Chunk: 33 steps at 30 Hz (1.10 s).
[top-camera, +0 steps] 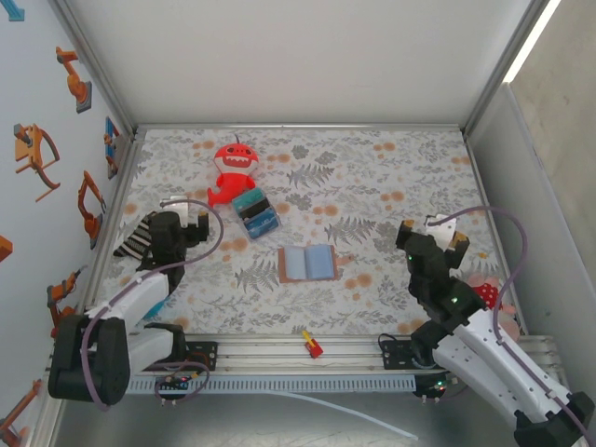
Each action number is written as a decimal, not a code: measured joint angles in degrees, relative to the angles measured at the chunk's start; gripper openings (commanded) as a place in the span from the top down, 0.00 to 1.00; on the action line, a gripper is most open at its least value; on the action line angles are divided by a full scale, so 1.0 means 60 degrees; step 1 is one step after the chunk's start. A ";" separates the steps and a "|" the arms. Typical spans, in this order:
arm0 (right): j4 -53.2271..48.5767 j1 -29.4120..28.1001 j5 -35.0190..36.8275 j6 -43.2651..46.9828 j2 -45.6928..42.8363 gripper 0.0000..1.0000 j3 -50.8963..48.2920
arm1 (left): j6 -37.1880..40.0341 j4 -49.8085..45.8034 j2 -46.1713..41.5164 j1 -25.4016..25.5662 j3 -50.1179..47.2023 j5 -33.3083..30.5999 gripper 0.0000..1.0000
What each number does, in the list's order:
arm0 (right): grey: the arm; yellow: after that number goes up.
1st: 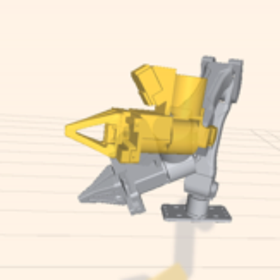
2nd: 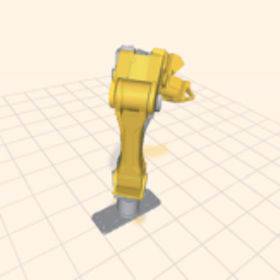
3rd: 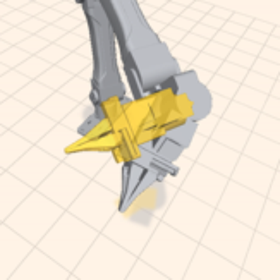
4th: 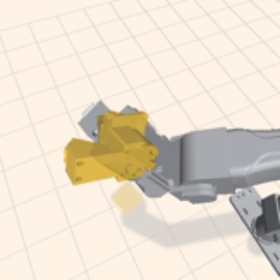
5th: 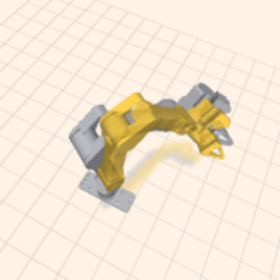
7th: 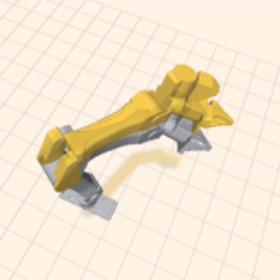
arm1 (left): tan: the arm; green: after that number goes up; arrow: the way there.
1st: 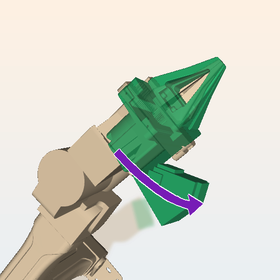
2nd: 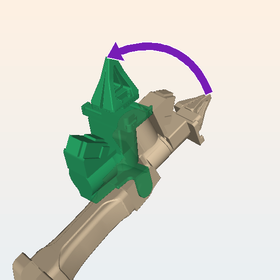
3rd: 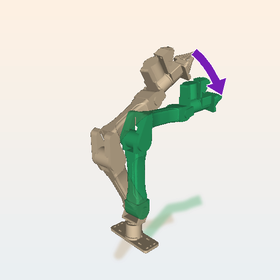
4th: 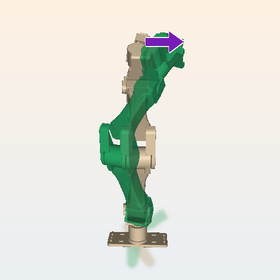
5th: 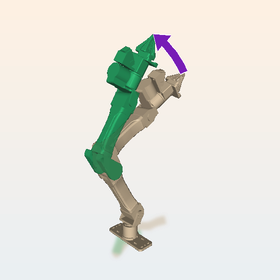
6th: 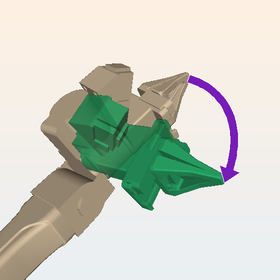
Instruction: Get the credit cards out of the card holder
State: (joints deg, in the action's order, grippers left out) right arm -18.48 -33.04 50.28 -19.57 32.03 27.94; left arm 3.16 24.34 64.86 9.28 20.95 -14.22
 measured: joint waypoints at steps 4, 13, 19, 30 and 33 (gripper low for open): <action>0.0998 0.0503 0.0025 0.0576 0.0000 0.00 -0.0484 | 0.0007 0.0754 0.0801 -0.0106 0.0047 0.0204 0.03; 0.3144 0.1432 -0.0342 0.1417 0.0743 0.00 -0.1209 | 0.0015 0.2557 0.2222 -0.0215 0.0044 0.0590 0.03; 0.4838 0.2157 -0.0889 0.2022 0.1548 0.00 -0.1698 | 0.0007 0.3537 0.2911 -0.0419 -0.0160 0.0936 0.03; 0.6991 0.4717 -0.2685 0.1807 0.2991 0.00 -0.2448 | -0.0317 0.4124 0.3956 -0.1333 -0.0051 0.2255 0.03; 0.7624 0.5031 -0.3133 0.1730 0.3628 0.00 -0.2492 | -0.0503 0.4047 0.3952 -0.1632 0.0157 0.2586 0.03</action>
State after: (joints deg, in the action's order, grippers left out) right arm 27.27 -2.85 31.48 -9.19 53.80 12.99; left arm 0.14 48.62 88.58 -0.51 21.89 1.30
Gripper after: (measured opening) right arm 0.991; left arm 0.970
